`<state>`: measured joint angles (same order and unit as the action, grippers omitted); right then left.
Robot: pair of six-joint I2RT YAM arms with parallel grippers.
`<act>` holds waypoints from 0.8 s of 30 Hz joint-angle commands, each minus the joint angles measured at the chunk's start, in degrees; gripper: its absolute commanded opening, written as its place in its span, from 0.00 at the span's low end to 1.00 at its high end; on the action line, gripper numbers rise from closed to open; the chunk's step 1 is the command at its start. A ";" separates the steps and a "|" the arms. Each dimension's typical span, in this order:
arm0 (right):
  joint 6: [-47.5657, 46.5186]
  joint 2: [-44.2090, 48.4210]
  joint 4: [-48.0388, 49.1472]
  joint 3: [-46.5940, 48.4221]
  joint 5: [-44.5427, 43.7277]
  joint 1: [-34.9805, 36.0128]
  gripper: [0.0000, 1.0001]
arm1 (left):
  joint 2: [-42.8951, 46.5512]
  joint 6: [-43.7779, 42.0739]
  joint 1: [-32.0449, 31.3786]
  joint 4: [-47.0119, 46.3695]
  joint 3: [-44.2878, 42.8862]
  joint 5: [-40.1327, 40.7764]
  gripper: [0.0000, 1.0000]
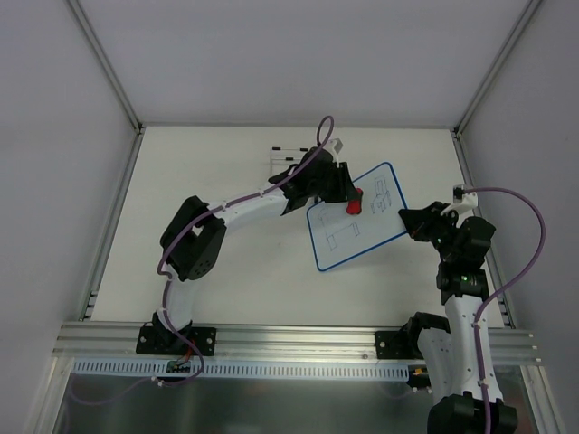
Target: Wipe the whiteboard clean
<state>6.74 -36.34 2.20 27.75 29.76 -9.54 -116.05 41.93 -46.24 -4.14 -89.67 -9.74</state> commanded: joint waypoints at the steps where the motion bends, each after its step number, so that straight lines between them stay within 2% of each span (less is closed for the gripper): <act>1: -4.63 1.27 1.32 1.96 6.19 1.45 0.00 | -2.07 -1.59 -2.89 -1.66 -1.83 -4.41 0.00; 6: -5.16 1.27 1.14 2.05 5.75 1.45 0.00 | -1.20 0.25 -2.54 -1.66 3.52 -2.22 0.00; 9: -5.51 1.27 0.88 1.79 5.57 1.45 0.00 | -0.14 2.97 -0.18 -1.92 9.06 -0.90 0.00; 15: -5.95 1.97 0.62 0.91 5.31 1.45 0.00 | 2.93 6.58 5.88 -8.42 21.45 -1.42 0.00; 24: -6.13 1.97 0.35 1.26 4.61 1.45 0.00 | 4.08 7.64 8.27 -13.25 32.09 -2.04 0.00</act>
<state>5.43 -35.35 0.34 27.75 28.95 -9.50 -111.66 49.82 -36.91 -18.48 -61.12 -11.49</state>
